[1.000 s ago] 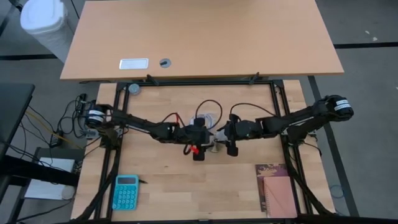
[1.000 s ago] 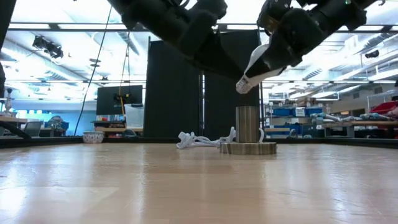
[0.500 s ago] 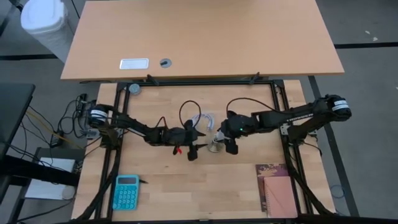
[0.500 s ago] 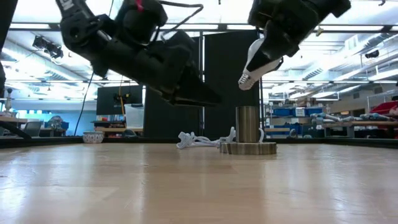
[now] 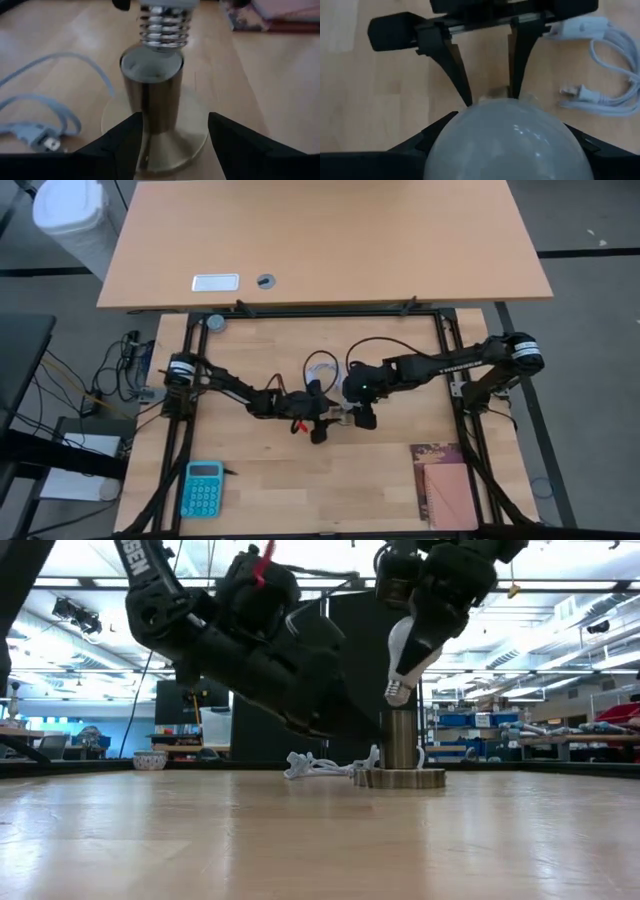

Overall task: Screw lightbulb
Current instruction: Insert the white lightbulb into the lamp socket

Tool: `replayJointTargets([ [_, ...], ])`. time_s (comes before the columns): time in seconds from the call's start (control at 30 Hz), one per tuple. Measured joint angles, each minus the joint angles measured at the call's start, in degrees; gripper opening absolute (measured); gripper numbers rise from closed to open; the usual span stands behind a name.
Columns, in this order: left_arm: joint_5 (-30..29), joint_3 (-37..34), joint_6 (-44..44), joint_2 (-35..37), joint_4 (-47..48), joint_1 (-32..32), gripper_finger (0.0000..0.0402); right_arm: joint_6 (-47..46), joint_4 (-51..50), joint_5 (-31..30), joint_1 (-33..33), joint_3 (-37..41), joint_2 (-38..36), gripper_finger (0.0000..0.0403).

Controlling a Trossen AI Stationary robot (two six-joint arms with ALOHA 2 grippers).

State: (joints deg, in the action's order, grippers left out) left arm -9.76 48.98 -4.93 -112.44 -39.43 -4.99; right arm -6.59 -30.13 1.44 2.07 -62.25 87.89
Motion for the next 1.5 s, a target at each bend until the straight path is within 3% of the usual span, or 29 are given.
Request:
replayJointTargets([
  [0.33, -0.8, 2.4, 1.5, -5.1, -3.5, 0.0, 0.0231, 0.2, -2.4, 4.2, -3.1, 0.0, 0.4, 0.0249],
  [0.93, -0.8, 3.0, 1.8, -5.2, -11.0, -0.4, 0.0231, 0.7, -7.2, 5.9, -3.7, -0.1, -2.7, 0.0249],
  [1.5, 1.3, 8.9, 1.9, -6.2, -6.9, -0.3, 0.0234, -0.7, -15.6, 5.1, -3.8, -1.7, -4.6, 0.0249],
])
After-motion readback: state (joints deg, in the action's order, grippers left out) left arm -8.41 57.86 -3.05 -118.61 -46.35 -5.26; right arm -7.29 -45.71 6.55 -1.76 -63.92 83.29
